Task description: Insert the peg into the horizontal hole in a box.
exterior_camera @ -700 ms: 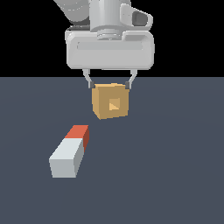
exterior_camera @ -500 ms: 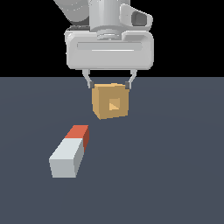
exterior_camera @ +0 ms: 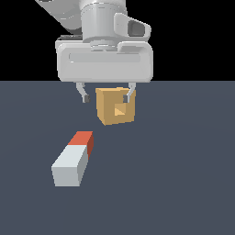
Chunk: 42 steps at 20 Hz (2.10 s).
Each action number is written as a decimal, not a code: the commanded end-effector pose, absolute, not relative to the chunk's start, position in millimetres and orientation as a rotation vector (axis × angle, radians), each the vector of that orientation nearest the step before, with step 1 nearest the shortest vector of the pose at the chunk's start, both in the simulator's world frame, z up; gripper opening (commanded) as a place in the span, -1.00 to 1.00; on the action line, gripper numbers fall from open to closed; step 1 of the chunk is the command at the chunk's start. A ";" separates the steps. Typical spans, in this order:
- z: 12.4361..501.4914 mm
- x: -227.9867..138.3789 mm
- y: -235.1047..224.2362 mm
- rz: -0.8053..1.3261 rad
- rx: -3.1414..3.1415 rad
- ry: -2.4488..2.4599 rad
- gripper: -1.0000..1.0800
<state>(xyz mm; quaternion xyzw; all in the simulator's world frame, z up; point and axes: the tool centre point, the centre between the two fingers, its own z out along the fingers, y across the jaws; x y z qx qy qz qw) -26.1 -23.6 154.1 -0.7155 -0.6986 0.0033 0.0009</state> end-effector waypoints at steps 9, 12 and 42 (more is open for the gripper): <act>102.1 -75.4 -72.6 0.005 -2.228 -2.215 0.92; 89.9 -86.1 -84.2 0.003 -2.223 -2.220 0.92; 23.2 -98.6 -99.8 0.000 -2.217 -2.226 -1.00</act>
